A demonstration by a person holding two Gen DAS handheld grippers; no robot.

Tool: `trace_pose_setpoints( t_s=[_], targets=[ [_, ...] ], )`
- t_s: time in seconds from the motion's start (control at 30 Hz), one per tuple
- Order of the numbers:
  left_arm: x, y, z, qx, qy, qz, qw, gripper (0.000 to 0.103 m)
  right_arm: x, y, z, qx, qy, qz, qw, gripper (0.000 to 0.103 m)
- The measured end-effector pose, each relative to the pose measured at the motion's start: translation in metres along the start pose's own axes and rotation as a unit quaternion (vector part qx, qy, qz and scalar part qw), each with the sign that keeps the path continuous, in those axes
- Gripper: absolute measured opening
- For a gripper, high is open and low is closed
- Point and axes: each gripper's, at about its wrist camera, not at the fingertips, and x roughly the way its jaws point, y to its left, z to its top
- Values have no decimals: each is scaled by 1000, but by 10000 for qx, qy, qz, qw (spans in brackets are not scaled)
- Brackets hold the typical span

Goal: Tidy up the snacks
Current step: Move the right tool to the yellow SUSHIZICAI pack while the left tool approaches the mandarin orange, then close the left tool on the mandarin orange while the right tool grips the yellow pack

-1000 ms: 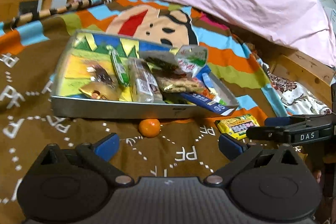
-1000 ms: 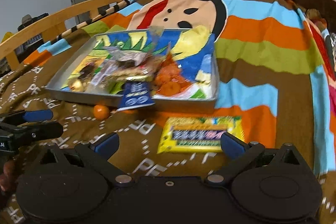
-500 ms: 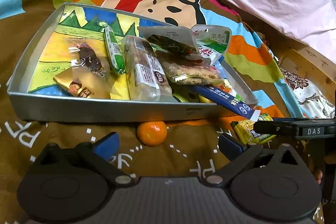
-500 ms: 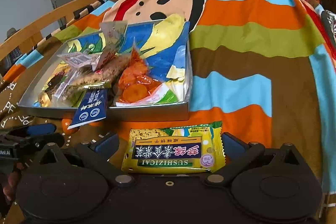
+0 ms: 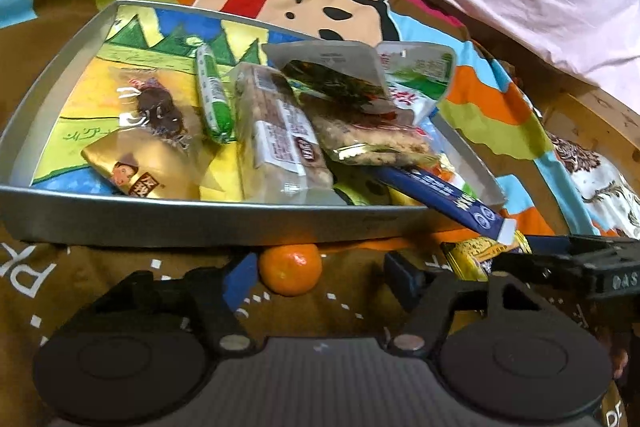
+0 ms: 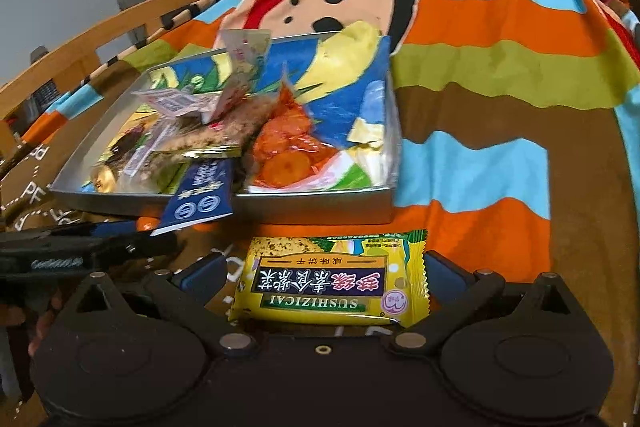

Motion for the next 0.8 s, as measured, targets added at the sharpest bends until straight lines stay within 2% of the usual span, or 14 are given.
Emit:
trace_pose_setpoints(
  t_s=[0.07, 0.17, 0.33, 0.4, 0.43, 0.6, 0.8],
  targets=[
    [-1, 0, 0, -8, -15, 100, 9999, 61, -1, 3, 0, -56, 15, 95, 9999, 103],
    [-2, 1, -1, -47, -26, 218, 9997, 54, 0, 9, -2, -75, 93, 287, 9995, 102],
    [-1, 0, -1, -9, -4, 351, 9994, 49, 0, 22, -5, -284, 169, 359, 9988, 102],
    [-1, -1, -1, 8, -9, 437, 9990, 43, 1, 25, -7, -297, 195, 400, 9986, 102],
    [-2, 0, -1, -31, -13, 500, 9987, 37, 2, 26, -8, -309, 205, 412, 9985, 102],
    [-6, 1, -1, -113, 20, 472, 9988, 35, 2, 31, -10, -326, 183, 445, 9983, 102],
    [-25, -3, -7, -160, 69, 410, 9990, 35, -2, 45, -17, -522, 362, 654, 9958, 102]
  ],
)
